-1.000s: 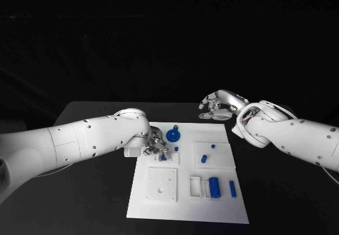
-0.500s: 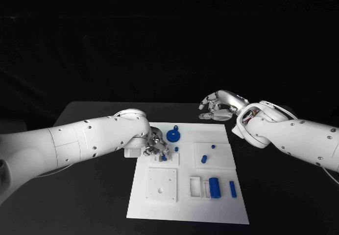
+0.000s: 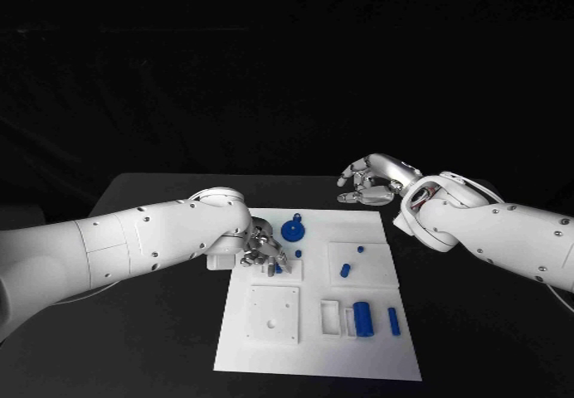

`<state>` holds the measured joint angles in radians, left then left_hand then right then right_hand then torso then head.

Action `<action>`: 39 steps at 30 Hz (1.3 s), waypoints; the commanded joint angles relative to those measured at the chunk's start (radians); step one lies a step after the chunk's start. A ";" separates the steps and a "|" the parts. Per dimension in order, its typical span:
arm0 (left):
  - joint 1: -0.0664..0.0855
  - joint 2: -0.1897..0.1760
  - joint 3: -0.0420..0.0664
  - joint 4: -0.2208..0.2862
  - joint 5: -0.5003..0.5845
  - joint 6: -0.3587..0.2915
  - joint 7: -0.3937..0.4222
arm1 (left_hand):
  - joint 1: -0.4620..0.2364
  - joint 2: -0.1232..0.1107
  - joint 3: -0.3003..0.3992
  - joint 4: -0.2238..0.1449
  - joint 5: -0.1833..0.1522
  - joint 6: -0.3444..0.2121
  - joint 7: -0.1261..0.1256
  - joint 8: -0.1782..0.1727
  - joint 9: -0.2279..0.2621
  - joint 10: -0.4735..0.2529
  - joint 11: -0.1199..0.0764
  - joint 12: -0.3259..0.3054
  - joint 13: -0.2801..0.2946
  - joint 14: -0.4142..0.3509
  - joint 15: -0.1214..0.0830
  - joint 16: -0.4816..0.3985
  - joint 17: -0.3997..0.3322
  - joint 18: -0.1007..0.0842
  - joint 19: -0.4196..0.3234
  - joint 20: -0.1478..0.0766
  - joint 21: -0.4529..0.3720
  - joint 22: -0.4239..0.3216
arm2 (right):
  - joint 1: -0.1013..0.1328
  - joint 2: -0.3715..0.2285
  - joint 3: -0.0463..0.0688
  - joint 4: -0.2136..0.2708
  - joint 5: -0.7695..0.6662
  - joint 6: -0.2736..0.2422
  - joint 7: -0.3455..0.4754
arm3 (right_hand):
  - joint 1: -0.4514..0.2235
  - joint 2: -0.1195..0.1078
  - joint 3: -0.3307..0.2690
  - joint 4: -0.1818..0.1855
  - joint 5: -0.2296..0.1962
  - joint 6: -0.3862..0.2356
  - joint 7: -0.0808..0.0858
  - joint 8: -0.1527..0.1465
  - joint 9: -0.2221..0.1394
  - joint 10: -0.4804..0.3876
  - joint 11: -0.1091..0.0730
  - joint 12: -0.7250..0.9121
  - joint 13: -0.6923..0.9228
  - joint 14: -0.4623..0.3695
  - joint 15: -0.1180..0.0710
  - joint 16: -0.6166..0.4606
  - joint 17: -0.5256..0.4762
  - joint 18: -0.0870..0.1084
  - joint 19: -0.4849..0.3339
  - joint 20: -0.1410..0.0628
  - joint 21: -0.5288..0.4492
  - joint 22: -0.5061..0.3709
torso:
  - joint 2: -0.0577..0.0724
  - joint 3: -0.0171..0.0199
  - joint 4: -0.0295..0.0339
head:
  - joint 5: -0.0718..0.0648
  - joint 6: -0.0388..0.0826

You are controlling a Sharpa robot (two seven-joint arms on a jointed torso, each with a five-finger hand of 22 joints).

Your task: Assemble the parts on the task board

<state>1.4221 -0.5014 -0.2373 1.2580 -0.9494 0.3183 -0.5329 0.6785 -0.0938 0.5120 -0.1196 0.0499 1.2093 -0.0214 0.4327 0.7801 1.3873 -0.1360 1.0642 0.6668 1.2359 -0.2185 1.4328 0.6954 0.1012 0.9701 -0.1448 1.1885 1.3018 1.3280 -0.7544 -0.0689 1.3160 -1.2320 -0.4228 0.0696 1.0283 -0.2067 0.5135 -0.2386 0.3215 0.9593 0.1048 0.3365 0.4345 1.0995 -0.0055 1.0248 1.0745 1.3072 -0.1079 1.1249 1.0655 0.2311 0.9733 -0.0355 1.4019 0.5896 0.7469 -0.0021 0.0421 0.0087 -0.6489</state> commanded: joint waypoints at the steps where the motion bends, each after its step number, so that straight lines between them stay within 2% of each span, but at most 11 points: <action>1: 0.000 -0.008 0.001 0.010 -0.018 -0.017 0.010 | 0.000 -0.014 -0.006 0.003 -0.001 -0.008 -0.002 -0.005 0.002 0.001 0.003 0.004 -0.001 0.000 0.000 -0.003 -0.001 0.011 -0.005 -0.122 -0.004 -0.001 | 0.000 0.000 0.000 0.001 -0.009 0.009 0.003 | -0.007 -0.002 -0.002 0.003 0.006 0.004 0.005 -0.006 0.001 -0.007 0.002 0.002 -0.001 -0.005 -0.004 -0.007 0.001 0.031 0.002 -0.003 -0.005 0.001 | 0.000 -0.0009 0.0002 | -0.001 0.001; 12: 0.001 -0.052 0.014 0.048 -0.008 -0.047 0.015 | 0.011 -0.027 -0.002 0.004 -0.001 -0.020 0.001 -0.011 0.001 0.000 0.005 0.002 -0.003 -0.002 -0.002 -0.006 -0.003 0.014 -0.005 -0.124 -0.006 -0.003 | -0.001 -0.002 0.000 -0.001 -0.009 0.007 0.003 | -0.008 -0.002 -0.003 0.003 0.006 0.003 0.005 -0.006 0.001 -0.007 0.003 0.001 -0.001 -0.005 -0.004 -0.007 0.001 0.031 0.002 -0.002 -0.006 0.001 | 0.000 -0.0013 0.0005 | 0.000 0.005; 14: 0.001 -0.055 0.040 0.049 0.014 -0.052 0.016 | 0.017 -0.029 0.000 0.004 -0.001 -0.029 0.004 -0.018 -0.001 0.000 0.008 0.001 -0.004 -0.004 -0.003 -0.007 -0.004 0.015 -0.006 -0.124 -0.006 -0.003 | -0.001 -0.002 0.000 -0.002 -0.009 0.006 0.003 | -0.009 -0.003 -0.003 0.003 0.006 0.003 0.005 -0.007 0.001 -0.007 0.003 0.001 -0.001 -0.005 -0.004 -0.007 0.001 0.031 0.002 -0.002 -0.006 0.002 | 0.000 -0.0016 0.0006 | 0.000 0.007; 16: 0.002 -0.069 0.049 0.065 0.049 -0.051 0.016 | 0.031 -0.028 0.005 -0.002 -0.001 -0.056 0.013 -0.039 -0.010 -0.008 0.016 -0.005 -0.007 -0.011 -0.002 -0.014 -0.006 0.015 -0.008 -0.123 -0.008 -0.005 | -0.002 -0.004 0.000 -0.002 -0.009 0.006 0.004 | -0.009 -0.003 -0.003 0.003 0.006 0.003 0.005 -0.007 0.001 -0.007 0.003 0.001 -0.001 -0.005 -0.004 -0.007 0.001 0.031 0.002 -0.002 -0.006 0.002 | 0.000 -0.0023 0.0008 | -0.001 0.010; 18: 0.003 -0.079 0.071 0.074 0.080 -0.047 0.015 | 0.051 -0.011 0.009 -0.015 0.000 -0.099 0.029 -0.075 -0.025 -0.012 0.031 -0.007 -0.008 -0.017 0.009 -0.017 -0.008 0.014 -0.014 -0.121 -0.011 -0.005 | -0.002 -0.005 0.000 -0.003 -0.009 0.005 0.003 | -0.009 -0.003 -0.004 0.003 0.007 0.003 0.005 -0.007 0.001 -0.007 0.003 0.001 -0.001 -0.005 -0.004 -0.007 0.001 0.031 0.002 -0.002 -0.006 0.002 | 0.000 -0.0022 0.0012 | -0.003 0.012; 21: 0.009 -0.098 0.084 0.080 0.107 -0.057 0.017 | 0.071 -0.001 0.007 -0.033 0.001 -0.120 0.044 -0.099 -0.039 -0.025 0.046 -0.014 -0.012 -0.029 0.025 -0.028 -0.012 0.008 -0.027 -0.116 -0.020 -0.008 | -0.002 -0.006 0.000 -0.001 -0.009 0.006 0.003 | -0.009 -0.003 -0.004 0.003 0.007 0.003 0.005 -0.007 0.001 -0.007 0.003 0.001 -0.001 -0.006 -0.004 -0.007 0.001 0.031 0.002 -0.002 -0.006 0.002 | -0.001 -0.0017 0.0020 | -0.010 0.014; 25: 0.015 -0.117 0.111 0.062 0.121 -0.061 0.018 | 0.093 0.009 0.006 -0.052 0.004 -0.125 0.050 -0.111 -0.047 -0.036 0.053 -0.021 -0.016 -0.040 0.032 -0.037 -0.015 0.004 -0.035 -0.112 -0.029 -0.012 | -0.002 -0.008 0.000 0.000 -0.009 0.006 0.003 | -0.010 -0.002 -0.004 0.004 0.007 0.003 0.005 -0.007 0.001 -0.007 0.003 0.001 -0.001 -0.005 -0.004 -0.007 0.001 0.031 0.002 -0.002 -0.006 0.002 | 0.000 -0.0006 0.0016 | -0.014 0.014; 28: 0.027 -0.125 0.114 0.043 0.120 -0.077 0.017 | 0.097 0.011 0.004 -0.056 0.003 -0.125 0.052 -0.114 -0.049 -0.038 0.054 -0.023 -0.018 -0.042 0.033 -0.039 -0.016 0.002 -0.037 -0.111 -0.031 -0.013 | -0.002 -0.009 0.000 -0.003 -0.009 0.005 0.002 | -0.009 -0.002 -0.004 0.004 0.007 0.003 0.005 -0.007 0.001 -0.007 0.003 0.001 -0.001 -0.005 -0.004 -0.007 0.001 0.031 0.002 -0.002 -0.006 0.002 | 0.000 -0.0009 0.0004 | -0.012 0.016; 30: 0.039 -0.120 0.114 0.007 0.109 -0.083 0.019 | 0.098 0.011 0.004 -0.057 0.004 -0.127 0.052 -0.115 -0.050 -0.041 0.055 -0.026 -0.019 -0.045 0.034 -0.042 -0.018 0.001 -0.038 -0.110 -0.033 -0.014 | -0.002 -0.009 0.000 -0.007 -0.009 0.004 0.002 | -0.009 -0.002 -0.004 0.004 0.007 0.003 0.005 -0.007 0.001 -0.007 0.003 0.001 -0.001 -0.005 -0.004 -0.007 0.001 0.031 0.002 -0.002 -0.006 0.002 | 0.000 -0.0005 0.0002 | -0.011 0.018; 34: 0.041 -0.107 0.114 -0.044 0.100 -0.103 0.024 | 0.103 0.013 0.004 -0.059 0.004 -0.145 0.063 -0.131 -0.057 -0.075 0.065 -0.072 -0.045 -0.074 0.044 -0.091 -0.040 -0.008 -0.060 -0.101 -0.065 -0.030 | -0.002 -0.009 0.000 -0.006 -0.009 0.003 0.001 | -0.009 -0.002 -0.004 0.004 0.008 0.003 0.005 -0.007 0.001 -0.007 0.003 0.001 -0.001 -0.005 -0.004 -0.007 0.001 0.031 0.002 -0.002 -0.006 0.002 | 0.000 0.0000 0.0012 | -0.008 0.022; 39: 0.041 -0.072 0.114 -0.125 0.081 -0.122 0.034 | 0.107 0.000 0.008 -0.052 0.003 -0.223 0.093 -0.172 -0.070 -0.131 0.094 -0.138 -0.078 -0.117 0.073 -0.160 -0.076 -0.027 -0.096 -0.085 -0.112 -0.050 | -0.002 -0.008 0.000 -0.005 -0.009 0.002 0.001 | -0.009 -0.002 -0.004 0.004 0.008 0.003 0.005 -0.007 0.001 -0.007 0.003 0.001 -0.001 -0.005 -0.004 -0.007 0.001 0.031 0.002 -0.002 -0.006 0.002 | 0.001 0.0001 0.0000 | -0.007 0.024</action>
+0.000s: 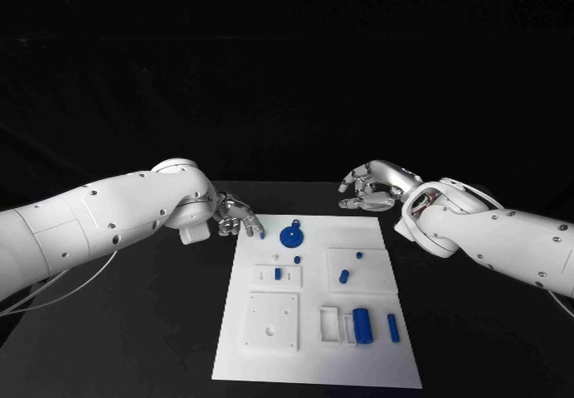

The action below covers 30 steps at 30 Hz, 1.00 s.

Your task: Assemble the parts on the task board

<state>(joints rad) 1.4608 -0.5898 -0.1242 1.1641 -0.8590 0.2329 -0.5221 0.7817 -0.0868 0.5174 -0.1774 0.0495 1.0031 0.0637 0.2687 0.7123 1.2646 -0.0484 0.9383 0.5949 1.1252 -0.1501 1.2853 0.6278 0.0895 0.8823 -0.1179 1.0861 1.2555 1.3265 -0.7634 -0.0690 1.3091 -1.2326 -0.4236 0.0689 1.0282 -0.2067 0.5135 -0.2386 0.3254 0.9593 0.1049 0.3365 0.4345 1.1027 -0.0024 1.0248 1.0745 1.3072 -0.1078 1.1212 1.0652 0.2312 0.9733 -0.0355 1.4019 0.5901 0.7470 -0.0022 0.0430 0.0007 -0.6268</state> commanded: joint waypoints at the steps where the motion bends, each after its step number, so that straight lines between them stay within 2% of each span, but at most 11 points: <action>1: 0.002 0.025 0.000 -0.047 -0.018 -0.038 0.027 | 0.003 -0.009 0.001 0.009 0.003 -0.018 0.009 -0.009 -0.002 -0.010 0.007 -0.014 -0.008 -0.007 0.006 -0.015 -0.010 -0.016 -0.009 -0.111 -0.011 -0.005 | 0.000 0.001 0.000 0.001 -0.009 0.003 0.002 | -0.009 -0.002 -0.004 0.004 0.004 0.003 0.005 -0.007 0.001 -0.010 0.000 0.002 -0.001 -0.005 -0.004 -0.004 0.002 0.031 0.002 -0.002 -0.006 0.002 | 0.001 0.0002 -0.0014 | 0.003 0.004; 6: 0.001 0.063 -0.002 -0.107 -0.055 -0.034 0.037 | -0.018 -0.021 -0.002 0.042 0.002 -0.024 0.012 -0.010 0.001 -0.012 0.011 -0.025 -0.014 -0.007 0.010 -0.025 -0.019 -0.021 -0.014 -0.108 -0.022 -0.009 | 0.000 0.002 0.000 0.001 -0.009 0.000 0.002 | -0.009 -0.002 -0.004 0.004 0.005 0.003 0.005 -0.007 0.001 -0.010 0.000 0.002 -0.001 -0.005 -0.004 -0.004 0.002 0.031 0.002 -0.002 -0.006 0.002 | 0.002 0.0002 -0.0018 | 0.008 0.007; 13: -0.004 0.113 -0.009 -0.177 -0.090 -0.025 0.053 | -0.038 -0.053 -0.001 0.084 0.000 -0.028 0.012 -0.010 0.004 -0.012 0.011 -0.029 -0.016 -0.008 0.010 -0.027 -0.023 -0.021 -0.015 -0.109 -0.026 -0.009 | 0.000 0.003 0.000 -0.005 0.015 -0.013 0.008 | -0.012 -0.005 -0.004 0.006 0.007 -0.010 0.009 -0.014 -0.001 -0.018 0.003 -0.003 -0.003 -0.010 0.000 -0.008 0.000 0.031 -0.004 0.000 -0.011 0.001 | 0.005 -0.0011 -0.0032 | 0.010 0.011; 18: -0.016 0.136 -0.012 -0.213 -0.094 -0.008 0.057 | -0.039 -0.068 0.004 0.101 -0.001 -0.028 0.012 -0.009 0.007 -0.011 0.011 -0.029 -0.016 -0.007 0.010 -0.025 -0.024 -0.021 -0.015 -0.110 -0.027 -0.008 | 0.000 0.002 0.000 -0.004 0.021 -0.026 0.014 | -0.012 -0.007 0.000 0.007 0.008 -0.034 0.019 -0.027 -0.005 -0.039 0.013 -0.026 -0.019 -0.036 0.009 -0.039 -0.013 0.031 -0.030 0.014 -0.036 -0.005 | 0.008 -0.0020 -0.0050 | 0.008 0.013; 23: -0.025 0.153 -0.018 -0.241 -0.104 -0.002 0.062 | -0.040 -0.074 0.006 0.111 -0.001 -0.029 0.012 -0.008 0.008 -0.011 0.011 -0.028 -0.015 -0.007 0.010 -0.024 -0.024 -0.021 -0.015 -0.110 -0.027 -0.007 | 0.000 0.001 0.001 -0.005 0.064 -0.033 0.022 | -0.012 -0.010 0.002 0.007 0.008 -0.053 0.026 -0.036 -0.008 -0.057 0.022 -0.045 -0.032 -0.057 0.019 -0.060 -0.021 0.029 -0.052 0.026 -0.054 -0.010 | 0.012 -0.0034 -0.0071 | 0.009 0.014; 24: -0.028 0.156 -0.018 -0.246 -0.106 -0.001 0.063 | -0.040 -0.075 0.006 0.112 -0.001 -0.029 0.012 -0.008 0.008 -0.011 0.011 -0.028 -0.015 -0.007 0.010 -0.024 -0.024 -0.021 -0.015 -0.110 -0.027 -0.007 | 0.001 0.001 0.001 -0.004 0.073 -0.034 0.024 | -0.013 -0.013 0.005 0.009 0.005 -0.064 0.034 -0.041 -0.009 -0.077 0.029 -0.068 -0.049 -0.087 0.030 -0.085 -0.031 0.022 -0.079 0.040 -0.076 -0.016 | 0.013 -0.0036 -0.0075 | 0.010 0.014; 25: -0.030 0.159 -0.018 -0.251 -0.106 0.000 0.064 | -0.040 -0.076 0.006 0.113 -0.001 -0.029 0.012 -0.008 0.009 -0.011 0.011 -0.028 -0.015 -0.007 0.010 -0.024 -0.024 -0.021 -0.015 -0.111 -0.026 -0.007 | 0.001 0.000 0.001 -0.003 0.075 -0.037 0.025 | -0.011 -0.013 0.007 0.009 0.006 -0.072 0.039 -0.044 -0.010 -0.085 0.034 -0.078 -0.056 -0.100 0.031 -0.096 -0.036 0.020 -0.090 0.045 -0.084 -0.019 | 0.015 -0.0038 -0.0083 | 0.010 0.014; 26: -0.033 0.161 -0.019 -0.253 -0.106 0.001 0.063 | -0.039 -0.076 0.007 0.114 -0.001 -0.029 0.012 -0.008 0.009 -0.010 0.011 -0.028 -0.015 -0.007 0.010 -0.024 -0.024 -0.021 -0.015 -0.111 -0.026 -0.007 | 0.001 -0.001 0.001 -0.003 0.077 -0.038 0.027 | -0.012 -0.017 0.012 0.009 0.005 -0.083 0.045 -0.049 -0.011 -0.109 0.036 -0.104 -0.074 -0.135 0.048 -0.126 -0.050 0.012 -0.123 0.056 -0.109 -0.027 | 0.016 -0.0041 -0.0087 | 0.010 0.014; 27: -0.034 0.161 -0.019 -0.254 -0.107 0.002 0.063 | -0.039 -0.077 0.007 0.115 -0.001 -0.028 0.012 -0.008 0.009 -0.010 0.011 -0.028 -0.015 -0.007 0.010 -0.024 -0.024 -0.020 -0.015 -0.111 -0.026 -0.007 | 0.001 -0.001 0.001 -0.003 0.079 -0.038 0.027 | -0.010 -0.016 0.013 0.010 0.003 -0.086 0.050 -0.050 -0.011 -0.114 0.045 -0.114 -0.086 -0.145 0.043 -0.138 -0.058 0.009 -0.134 0.063 -0.117 -0.029 | 0.017 -0.0044 -0.0088 | 0.009 0.014; 30: -0.037 0.163 -0.019 -0.256 -0.107 0.006 0.064 | -0.038 -0.077 0.007 0.117 -0.001 -0.028 0.011 -0.007 0.010 -0.010 0.010 -0.028 -0.015 -0.007 0.010 -0.023 -0.024 -0.020 -0.014 -0.111 -0.026 -0.007 | 0.002 -0.002 0.001 -0.003 0.086 -0.038 0.027 | -0.008 -0.020 0.019 0.016 0.001 -0.100 0.059 -0.051 -0.008 -0.140 0.056 -0.165 -0.140 -0.182 0.058 -0.202 -0.098 -0.001 -0.182 0.086 -0.165 -0.045 | 0.019 -0.0057 -0.0103 | 0.008 0.011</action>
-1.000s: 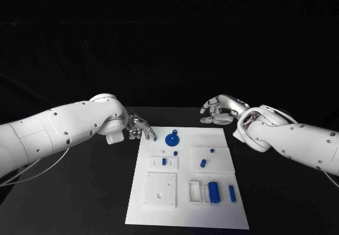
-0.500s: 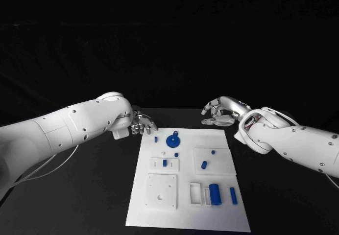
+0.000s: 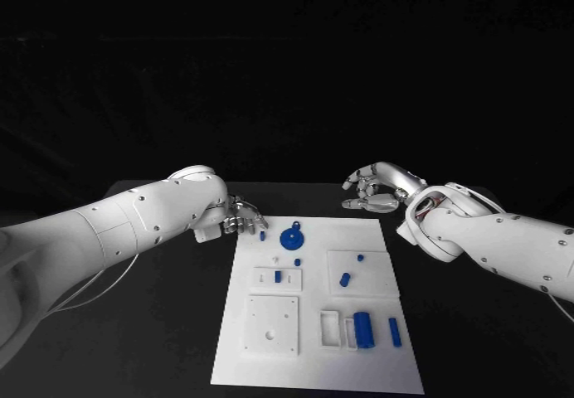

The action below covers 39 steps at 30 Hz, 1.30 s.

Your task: Assemble the parts on the task board

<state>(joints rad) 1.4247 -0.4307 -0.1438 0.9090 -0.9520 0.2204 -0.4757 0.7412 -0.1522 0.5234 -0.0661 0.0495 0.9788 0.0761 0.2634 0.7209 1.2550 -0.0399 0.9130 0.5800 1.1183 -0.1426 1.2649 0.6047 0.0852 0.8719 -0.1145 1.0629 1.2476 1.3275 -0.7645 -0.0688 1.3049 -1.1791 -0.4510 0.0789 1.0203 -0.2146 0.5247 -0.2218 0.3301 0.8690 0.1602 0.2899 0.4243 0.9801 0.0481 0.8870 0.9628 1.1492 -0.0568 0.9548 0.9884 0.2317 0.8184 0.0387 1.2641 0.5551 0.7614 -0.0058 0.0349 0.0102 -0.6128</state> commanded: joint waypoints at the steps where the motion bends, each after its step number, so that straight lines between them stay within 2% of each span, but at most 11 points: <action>1: -0.002 0.004 0.001 0.000 -0.014 0.020 0.018 | 0.003 -0.012 0.001 0.007 -0.001 -0.003 -0.001 -0.001 0.002 0.000 0.002 -0.002 0.000 0.000 0.002 -0.003 -0.001 -0.016 -0.004 -0.114 -0.003 0.002 | 0.001 -0.001 0.000 0.002 0.033 -0.010 0.017 | 0.001 -0.013 0.007 0.001 -0.005 -0.012 0.006 -0.004 0.003 -0.019 0.008 -0.037 -0.042 -0.029 0.009 -0.048 -0.030 -0.004 -0.034 0.017 -0.035 -0.012 | 0.006 -0.0026 -0.0024 | -0.001 -0.003; 3: -0.003 0.006 0.001 0.000 -0.014 0.021 0.020 | 0.003 -0.013 0.002 0.009 -0.001 -0.002 -0.001 -0.001 0.002 0.000 0.002 -0.002 0.001 0.000 0.002 -0.002 -0.001 -0.016 -0.004 -0.114 -0.003 0.002 | 0.001 -0.001 0.000 0.002 0.037 -0.010 0.018 | 0.005 -0.016 0.006 0.005 -0.007 -0.019 0.011 -0.001 0.006 -0.024 0.013 -0.064 -0.085 -0.039 0.017 -0.087 -0.055 -0.007 -0.054 0.031 -0.063 -0.021 | 0.009 -0.0030 -0.0027 | -0.001 -0.003; 8: -0.003 0.009 0.001 0.000 -0.012 0.031 0.020 | 0.002 -0.015 0.001 0.013 -0.001 -0.001 -0.002 0.000 0.004 0.000 0.001 -0.002 0.001 0.000 0.002 -0.001 -0.001 -0.016 -0.004 -0.115 -0.002 0.002 | 0.001 0.002 0.000 0.000 0.038 -0.009 0.018 | 0.010 -0.017 0.002 0.009 -0.009 -0.028 0.015 0.002 0.010 -0.030 0.018 -0.083 -0.132 -0.042 0.025 -0.126 -0.078 -0.005 -0.067 0.045 -0.089 -0.027 | 0.013 -0.0037 -0.0028 | 0.000 0.000; 17: -0.003 0.010 -0.001 -0.002 -0.011 0.055 0.016 | 0.003 -0.015 0.002 0.017 -0.001 -0.001 -0.002 0.001 0.005 0.000 0.001 -0.001 0.001 0.000 0.001 -0.001 -0.001 -0.016 -0.004 -0.115 -0.002 0.003 | 0.001 0.007 0.000 -0.004 0.038 -0.007 0.019 | 0.014 -0.017 0.000 0.011 -0.009 -0.032 0.016 0.003 0.011 -0.032 0.019 -0.085 -0.151 -0.041 0.027 -0.139 -0.084 -0.003 -0.069 0.051 -0.098 -0.028 | 0.010 -0.0027 -0.0027 | 0.003 -0.002; 22: -0.004 0.011 -0.002 -0.003 -0.011 0.056 0.015 | 0.018 -0.005 0.002 0.013 -0.001 0.003 -0.003 0.004 0.008 -0.001 0.000 -0.001 0.003 -0.002 0.001 0.001 -0.001 -0.016 -0.005 -0.115 0.000 0.005 | 0.001 0.009 0.000 -0.004 0.038 -0.007 0.020 | 0.015 -0.017 -0.001 0.010 -0.009 -0.033 0.016 0.003 0.011 -0.032 0.019 -0.085 -0.154 -0.041 0.027 -0.141 -0.085 -0.003 -0.069 0.052 -0.100 -0.028 | 0.011 -0.0030 -0.0033 | 0.003 -0.001; 29: -0.007 0.015 -0.003 -0.005 -0.011 0.057 0.016 | 0.048 0.034 -0.007 -0.007 0.000 0.008 -0.004 0.008 0.013 0.000 -0.001 0.001 0.005 -0.004 0.000 0.005 -0.001 -0.017 -0.007 -0.115 0.002 0.010 | 0.001 0.010 0.000 -0.005 0.038 -0.007 0.020 | 0.016 -0.017 -0.001 0.011 -0.009 -0.035 0.016 0.003 0.011 -0.033 0.020 -0.085 -0.158 -0.040 0.028 -0.144 -0.086 -0.002 -0.070 0.053 -0.102 -0.028 | 0.011 -0.0030 -0.0032 | 0.004 -0.002; 31: -0.008 0.016 -0.003 -0.006 -0.011 0.054 0.016 | 0.063 0.053 -0.012 -0.023 0.000 0.009 -0.004 0.009 0.015 0.001 -0.001 0.002 0.005 -0.004 0.000 0.007 -0.001 -0.017 -0.008 -0.115 0.004 0.012 | 0.001 0.011 0.000 -0.005 0.038 -0.007 0.020 | 0.016 -0.018 -0.001 0.011 -0.009 -0.035 0.017 0.003 0.011 -0.033 0.020 -0.085 -0.159 -0.040 0.028 -0.145 -0.087 -0.002 -0.070 0.053 -0.102 -0.028 | 0.011 -0.0031 -0.0031 | 0.004 -0.002; 32: -0.009 0.017 -0.003 -0.007 -0.010 0.053 0.016 | 0.079 0.070 -0.012 -0.036 0.001 0.009 -0.004 0.009 0.016 0.001 -0.001 0.002 0.006 -0.004 0.000 0.007 -0.001 -0.017 -0.008 -0.115 0.004 0.013 | 0.001 0.011 0.000 -0.005 0.038 -0.007 0.020 | 0.017 -0.018 -0.001 0.011 -0.009 -0.035 0.017 0.003 0.011 -0.033 0.020 -0.085 -0.159 -0.040 0.028 -0.145 -0.087 -0.002 -0.070 0.054 -0.102 -0.028 | 0.011 -0.0031 -0.0031 | 0.004 -0.002; 39: -0.010 0.017 -0.003 -0.009 -0.008 0.046 0.019 | 0.115 0.127 -0.023 -0.077 0.001 0.011 -0.004 0.009 0.017 0.004 0.000 0.001 0.005 -0.004 0.001 0.010 -0.003 -0.020 -0.009 -0.114 0.004 0.016 | 0.001 0.011 0.000 -0.005 0.038 -0.007 0.020 | 0.017 -0.018 -0.001 0.011 -0.009 -0.036 0.017 0.003 0.012 -0.034 0.020 -0.085 -0.162 -0.040 0.028 -0.147 -0.087 -0.002 -0.070 0.055 -0.103 -0.028 | 0.011 -0.0031 -0.0030 | 0.003 -0.002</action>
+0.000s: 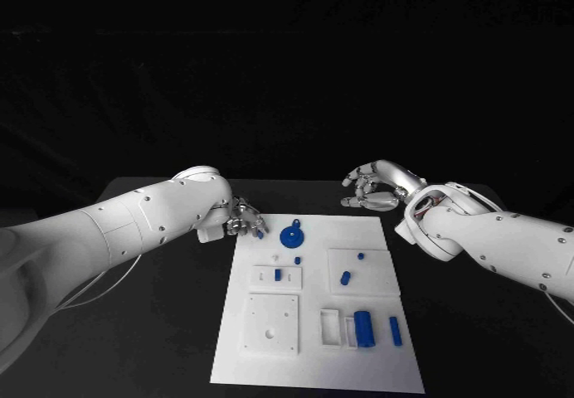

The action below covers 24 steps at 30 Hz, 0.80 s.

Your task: Assemble the parts on the task board

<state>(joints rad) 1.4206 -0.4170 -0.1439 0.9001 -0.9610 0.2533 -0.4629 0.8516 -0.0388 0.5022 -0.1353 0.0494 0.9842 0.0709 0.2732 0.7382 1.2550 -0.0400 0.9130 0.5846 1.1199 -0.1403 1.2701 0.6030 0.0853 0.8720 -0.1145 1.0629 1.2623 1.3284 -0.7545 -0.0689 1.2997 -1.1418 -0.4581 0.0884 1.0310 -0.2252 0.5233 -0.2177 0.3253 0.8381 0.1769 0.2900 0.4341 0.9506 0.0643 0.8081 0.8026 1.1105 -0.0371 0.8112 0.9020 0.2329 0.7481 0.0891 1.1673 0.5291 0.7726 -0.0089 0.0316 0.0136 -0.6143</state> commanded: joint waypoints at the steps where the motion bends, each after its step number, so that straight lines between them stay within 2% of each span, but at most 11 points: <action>1: -0.006 0.003 -0.003 0.000 0.002 0.012 0.007 | 0.007 0.020 -0.003 -0.013 0.001 0.007 0.001 -0.001 -0.001 0.005 0.000 0.001 0.001 -0.005 -0.001 0.004 -0.002 -0.021 -0.009 -0.114 0.004 0.002 | 0.000 0.001 0.000 0.000 0.001 0.000 0.010 | 0.007 -0.007 0.000 0.007 -0.004 -0.005 0.000 0.003 0.002 -0.004 0.004 -0.006 -0.002 -0.001 0.008 -0.004 -0.001 -0.003 0.000 0.004 -0.007 -0.002 | 0.000 -0.0001 0.0002 | -0.001 0.000; 8: -0.006 0.005 -0.003 0.001 0.010 0.017 0.008 | 0.013 0.036 -0.009 -0.024 0.001 0.008 0.002 -0.002 -0.001 0.006 0.001 -0.001 0.000 -0.006 0.000 0.005 -0.004 -0.022 -0.010 -0.113 0.002 0.003 | 0.000 0.002 0.000 0.000 0.001 0.001 0.010 | 0.007 -0.007 0.000 0.007 -0.004 -0.006 0.000 0.004 0.002 -0.004 0.004 -0.006 -0.004 -0.001 0.009 -0.005 -0.001 -0.003 0.000 0.005 -0.008 -0.001 | 0.000 -0.0003 -0.0001 | 0.000 -0.001; 13: -0.006 0.003 -0.003 0.005 0.018 0.019 0.008 | 0.026 0.055 -0.010 -0.043 0.002 0.011 0.002 -0.002 -0.002 0.008 0.001 -0.002 -0.001 -0.006 0.001 0.006 -0.005 -0.023 -0.010 -0.113 0.001 0.004 | 0.000 0.003 0.000 -0.001 0.001 0.002 0.010 | 0.008 -0.007 0.000 0.007 -0.003 -0.006 0.001 0.004 0.002 -0.005 0.004 -0.006 -0.005 -0.001 0.009 -0.006 -0.002 -0.003 0.000 0.005 -0.008 -0.001 | 0.000 -0.0005 -0.0002 | 0.000 -0.001; 16: -0.006 0.001 -0.002 0.008 0.019 0.018 0.008 | 0.041 0.075 -0.008 -0.063 0.002 0.018 0.001 0.001 -0.001 0.012 0.000 -0.002 -0.002 -0.004 0.001 0.007 -0.006 -0.024 -0.010 -0.113 0.001 0.005 | 0.000 0.003 0.000 -0.001 0.001 0.003 0.010 | 0.007 -0.007 -0.001 0.007 -0.003 -0.006 0.001 0.004 0.002 -0.005 0.005 -0.005 -0.006 -0.001 0.009 -0.006 -0.002 -0.003 0.000 0.006 -0.008 -0.001 | 0.000 -0.0004 0.0000 | 0.000 -0.001; 20: -0.006 -0.006 -0.002 0.017 0.022 0.006 0.016 | 0.056 0.099 -0.008 -0.089 0.003 0.047 -0.006 0.015 0.004 0.022 -0.007 -0.002 -0.002 0.002 0.000 0.012 -0.006 -0.025 -0.006 -0.113 0.002 0.007 | 0.000 0.004 0.000 -0.003 0.001 0.004 0.010 | 0.007 -0.007 -0.001 0.008 -0.003 -0.006 0.001 0.004 0.002 -0.005 0.005 -0.005 -0.007 0.000 0.009 -0.007 -0.002 -0.002 0.000 0.006 -0.009 -0.001 | 0.000 -0.0003 -0.0001 | 0.000 0.000; 24: -0.006 -0.012 -0.002 0.019 0.046 -0.035 0.032 | 0.063 0.119 -0.008 -0.111 0.005 0.096 -0.022 0.039 0.011 0.035 -0.020 -0.001 -0.003 0.012 -0.005 0.019 -0.007 -0.025 0.003 -0.115 0.004 0.010 | 0.000 0.004 0.000 -0.004 0.001 0.004 0.010 | 0.006 -0.008 -0.001 0.008 -0.003 -0.007 0.001 0.004 0.002 -0.005 0.005 -0.005 -0.008 0.000 0.009 -0.007 -0.002 -0.002 0.000 0.006 -0.009 -0.001 | 0.000 -0.0001 0.0001 | 0.000 -0.001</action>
<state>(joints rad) 1.4171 -0.4272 -0.1450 0.9156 -0.9415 0.2451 -0.4518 0.9053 0.0637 0.4940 -0.2425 0.0491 1.0684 0.0484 0.3014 0.7389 1.2838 -0.0597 0.9130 0.5823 1.1298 -0.1393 1.2819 0.5975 0.0741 0.8684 -0.1108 1.0629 1.2712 1.3284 -0.7513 -0.0689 1.2959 -1.1412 -0.4579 0.0888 1.0349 -0.2291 0.5204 -0.2149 0.3253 0.8351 0.1732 0.2900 0.4348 0.9507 0.0643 0.8082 0.7959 1.1106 -0.0369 0.8075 0.9007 0.2314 0.7481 0.0891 1.1616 0.5292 0.7728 -0.0092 0.0315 0.0141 -0.6144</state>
